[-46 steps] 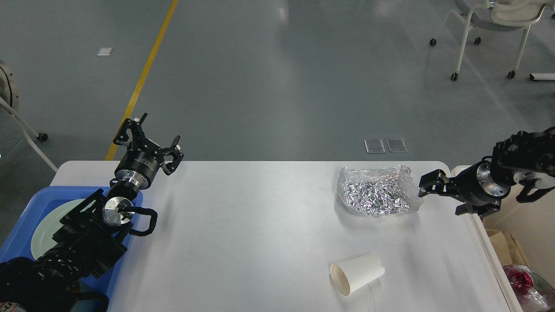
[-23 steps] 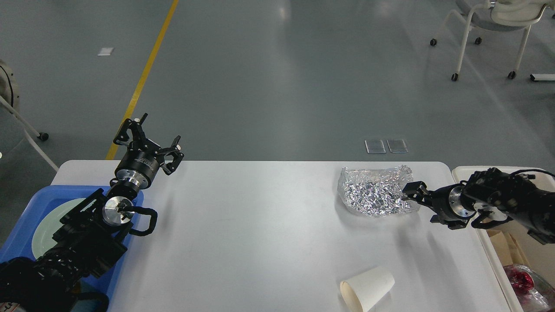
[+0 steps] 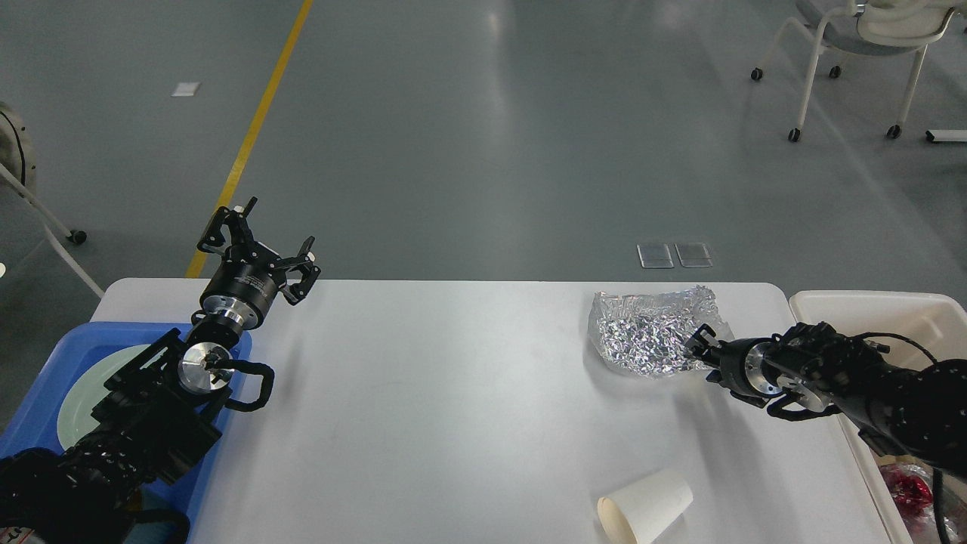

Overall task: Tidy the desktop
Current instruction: 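Lift the crumpled foil and drop it into the white bin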

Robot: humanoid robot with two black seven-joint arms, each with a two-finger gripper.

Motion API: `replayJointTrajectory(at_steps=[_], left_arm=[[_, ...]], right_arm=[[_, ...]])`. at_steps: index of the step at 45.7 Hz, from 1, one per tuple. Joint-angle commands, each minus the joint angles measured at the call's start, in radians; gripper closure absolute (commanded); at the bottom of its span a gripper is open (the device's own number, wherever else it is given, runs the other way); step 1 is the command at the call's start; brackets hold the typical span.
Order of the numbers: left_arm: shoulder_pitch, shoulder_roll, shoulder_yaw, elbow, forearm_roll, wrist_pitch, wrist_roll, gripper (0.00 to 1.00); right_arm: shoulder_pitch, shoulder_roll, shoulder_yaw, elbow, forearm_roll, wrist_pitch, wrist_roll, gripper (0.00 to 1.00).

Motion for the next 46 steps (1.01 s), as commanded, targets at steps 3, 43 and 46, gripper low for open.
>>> replayJointTrajectory(at_steps=[3, 43, 46], left_arm=[[0.000, 0.000, 0.000, 0.000, 0.000, 0.000, -0.001, 0.02], [0.000, 0.000, 0.000, 0.001, 0.000, 0.000, -0.001, 0.02], [0.000, 0.000, 0.000, 0.000, 0.000, 0.000, -0.001, 0.02]], right_arm=[[-0.001, 0.013, 0.001, 0.010, 0.004, -0.023, 0.000, 1.00], [1.279, -0.166, -0.234, 1.182, -0.246, 0.289, 0.015, 1.00], [1.303, -0.161, -0.241, 1.207, -0.243, 0.289, 0.012, 1.00]])
